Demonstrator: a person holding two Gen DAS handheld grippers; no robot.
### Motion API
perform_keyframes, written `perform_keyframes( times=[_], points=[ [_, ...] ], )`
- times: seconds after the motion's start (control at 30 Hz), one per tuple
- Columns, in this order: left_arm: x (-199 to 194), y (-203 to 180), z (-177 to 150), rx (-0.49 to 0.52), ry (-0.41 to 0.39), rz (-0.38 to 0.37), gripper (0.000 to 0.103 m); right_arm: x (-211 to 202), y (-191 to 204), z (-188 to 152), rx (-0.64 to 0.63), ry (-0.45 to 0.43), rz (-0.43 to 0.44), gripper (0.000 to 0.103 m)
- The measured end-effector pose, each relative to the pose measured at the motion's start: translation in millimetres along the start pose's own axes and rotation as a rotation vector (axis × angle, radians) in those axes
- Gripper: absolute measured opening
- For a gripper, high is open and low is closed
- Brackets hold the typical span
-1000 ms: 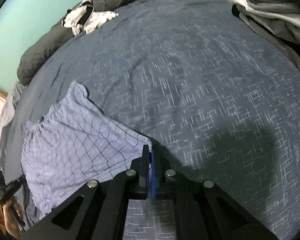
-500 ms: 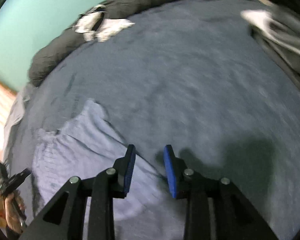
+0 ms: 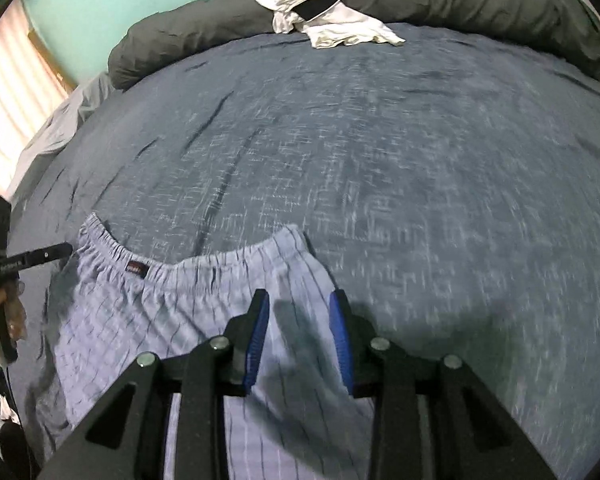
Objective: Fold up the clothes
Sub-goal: 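Grasp the waistband with both tools and lift the shorts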
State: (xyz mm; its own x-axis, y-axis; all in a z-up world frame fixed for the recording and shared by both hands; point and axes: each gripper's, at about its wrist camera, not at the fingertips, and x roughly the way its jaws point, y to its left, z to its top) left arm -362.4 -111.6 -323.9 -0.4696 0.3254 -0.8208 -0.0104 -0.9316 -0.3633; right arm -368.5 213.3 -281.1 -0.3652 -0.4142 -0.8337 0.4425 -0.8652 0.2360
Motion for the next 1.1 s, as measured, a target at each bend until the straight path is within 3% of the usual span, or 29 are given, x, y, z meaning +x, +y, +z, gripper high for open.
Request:
perform_keyframes(
  times=[0.23,0.53,0.57,0.67,0.77,1.1],
  points=[
    [18.2,-10.3,20.4,0.032,0.025,0.003,0.041,20.3,5.3,17.8,-0.041,0.000,-0.019,0.032],
    [38.3,-18.6,23.2,0.055,0.038,-0.019,0.041,41.4,15.6,29.5,-0.131,0.023,-0.050,0.030],
    [39.0,-18.8,22.9,0.058,0.038,-0.021,0.039,44.5,17.1,29.9,-0.140,0.030,-0.050,0.020],
    [36.7,-20.0,23.1,0.071,0.025,-0.025,0.025,45.4,20.3,29.3,-0.156,0.020,-0.049,0.007],
    [31.2,-21.0,24.1,0.081,0.005,-0.031,0.010,40.6,17.1,27.8,-0.139,-0.006,-0.037,0.006],
    [19.3,-34.4,38.4,0.122,-0.036,-0.021,0.007,19.4,1.7,38.1,-0.059,-0.105,-0.061,0.005]
  ],
)
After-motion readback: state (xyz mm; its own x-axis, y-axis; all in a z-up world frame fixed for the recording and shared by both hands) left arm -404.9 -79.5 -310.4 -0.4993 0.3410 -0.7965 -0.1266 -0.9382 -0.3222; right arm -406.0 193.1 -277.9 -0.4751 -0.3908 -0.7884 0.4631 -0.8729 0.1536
